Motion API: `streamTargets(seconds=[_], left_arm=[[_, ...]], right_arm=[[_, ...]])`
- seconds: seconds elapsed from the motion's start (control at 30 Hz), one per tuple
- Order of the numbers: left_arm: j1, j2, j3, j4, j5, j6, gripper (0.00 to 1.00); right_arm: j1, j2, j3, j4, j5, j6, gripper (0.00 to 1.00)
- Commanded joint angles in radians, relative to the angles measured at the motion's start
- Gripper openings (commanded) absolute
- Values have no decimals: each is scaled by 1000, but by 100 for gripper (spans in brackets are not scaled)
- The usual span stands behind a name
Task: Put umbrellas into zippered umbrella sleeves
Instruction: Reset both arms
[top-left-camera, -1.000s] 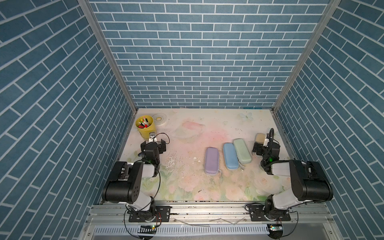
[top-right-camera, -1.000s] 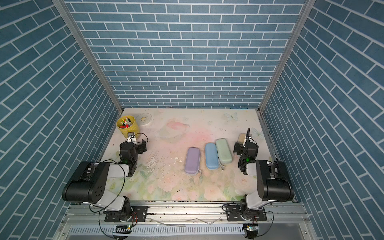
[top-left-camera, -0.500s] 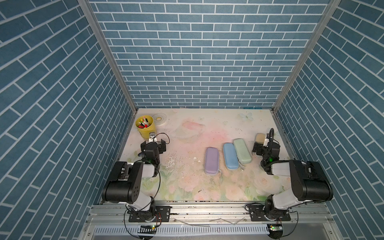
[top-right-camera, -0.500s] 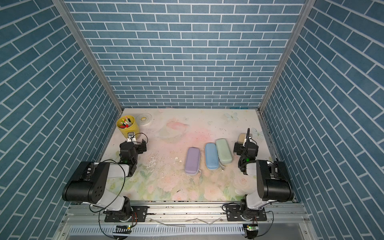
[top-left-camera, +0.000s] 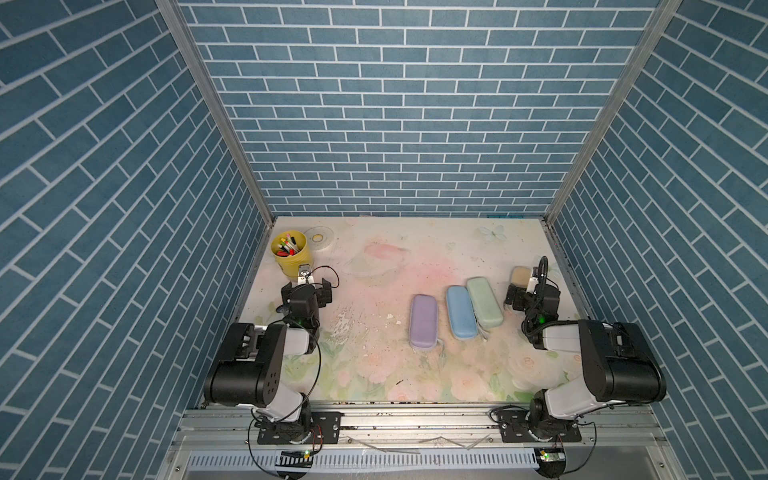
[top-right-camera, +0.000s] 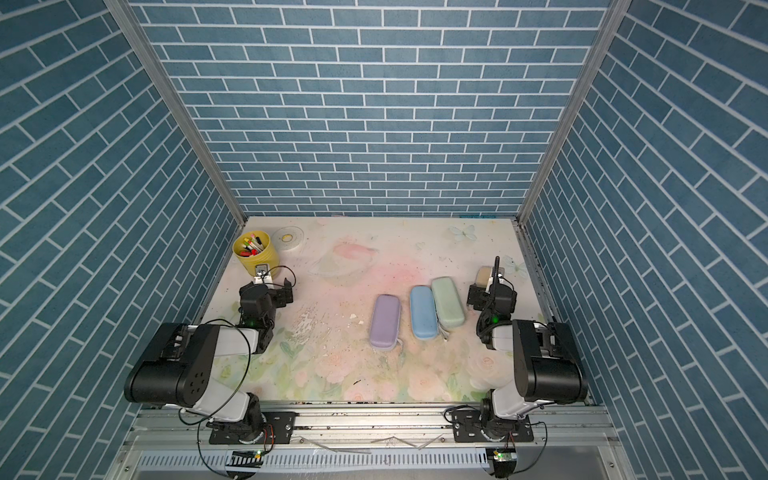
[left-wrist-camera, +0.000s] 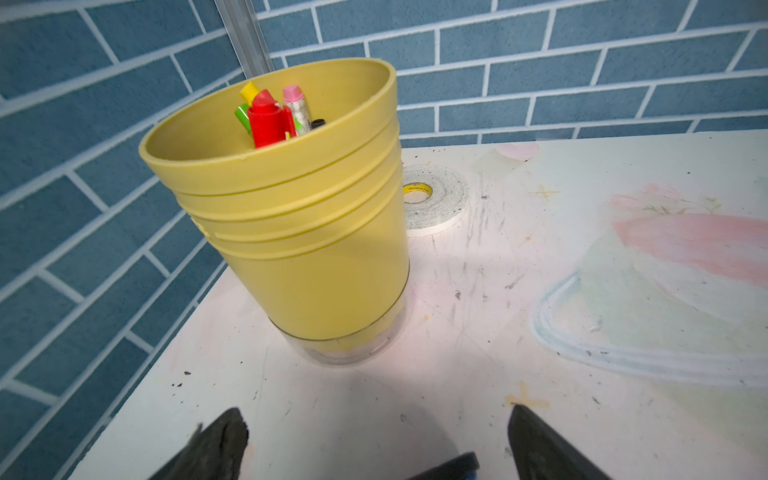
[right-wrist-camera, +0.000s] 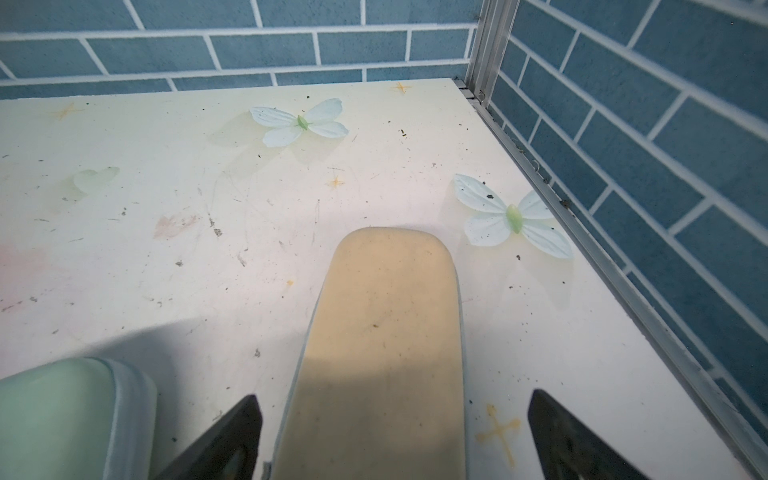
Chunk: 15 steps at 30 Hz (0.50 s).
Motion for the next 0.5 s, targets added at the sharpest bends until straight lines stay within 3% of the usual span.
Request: streamTargets(seconds=[0.0, 0.47], left_arm=[[0, 2, 7, -7, 8, 4, 99], [-18, 3, -3, 15, -14, 16, 99]], right_arm=[[-4, 3, 19, 31, -7, -9, 99], [-4, 1, 19, 33, -7, -9, 99]])
